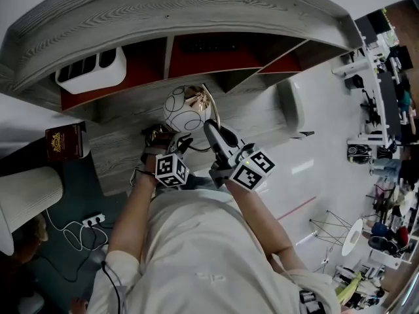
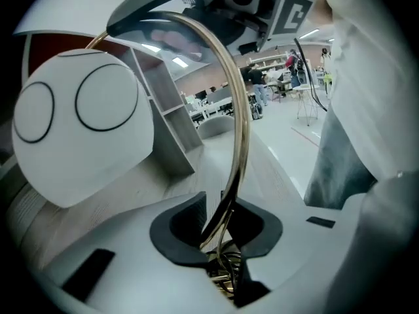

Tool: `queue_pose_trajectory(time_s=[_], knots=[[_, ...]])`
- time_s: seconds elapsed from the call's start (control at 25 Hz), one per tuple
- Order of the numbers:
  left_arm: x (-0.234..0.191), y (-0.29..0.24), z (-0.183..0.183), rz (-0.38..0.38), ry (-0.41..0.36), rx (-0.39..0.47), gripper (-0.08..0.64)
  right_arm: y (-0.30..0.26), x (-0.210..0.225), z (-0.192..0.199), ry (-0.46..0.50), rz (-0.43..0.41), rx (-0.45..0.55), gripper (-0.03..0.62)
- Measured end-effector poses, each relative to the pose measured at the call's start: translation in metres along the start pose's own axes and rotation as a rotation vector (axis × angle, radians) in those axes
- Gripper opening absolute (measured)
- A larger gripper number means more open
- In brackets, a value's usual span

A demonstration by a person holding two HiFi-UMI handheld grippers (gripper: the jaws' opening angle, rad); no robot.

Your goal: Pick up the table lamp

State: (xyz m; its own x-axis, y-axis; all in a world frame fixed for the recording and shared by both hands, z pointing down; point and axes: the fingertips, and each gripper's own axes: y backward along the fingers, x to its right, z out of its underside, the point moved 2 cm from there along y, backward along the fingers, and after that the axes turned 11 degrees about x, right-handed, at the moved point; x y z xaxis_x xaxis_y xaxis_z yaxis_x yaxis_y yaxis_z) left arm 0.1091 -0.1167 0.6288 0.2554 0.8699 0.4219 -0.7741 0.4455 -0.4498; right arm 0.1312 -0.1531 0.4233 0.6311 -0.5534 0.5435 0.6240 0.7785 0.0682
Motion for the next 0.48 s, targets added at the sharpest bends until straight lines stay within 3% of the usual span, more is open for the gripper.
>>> queue_pose_trajectory(time_s=[0.24,0.48], knots=[[0.0019,-0.0045,-0.0026,0.002,-0.098,-0.032,0.054,0.0030,0.0088,-0.0039,-0.035,-0.001,0.014,0.028],[-0.0001,-0.0034,-0.0010,0.013,-0.117,-0.072,0.049,0.0016,0.0061,-0.0040,-0.060,-0.029,0.005,0.028]])
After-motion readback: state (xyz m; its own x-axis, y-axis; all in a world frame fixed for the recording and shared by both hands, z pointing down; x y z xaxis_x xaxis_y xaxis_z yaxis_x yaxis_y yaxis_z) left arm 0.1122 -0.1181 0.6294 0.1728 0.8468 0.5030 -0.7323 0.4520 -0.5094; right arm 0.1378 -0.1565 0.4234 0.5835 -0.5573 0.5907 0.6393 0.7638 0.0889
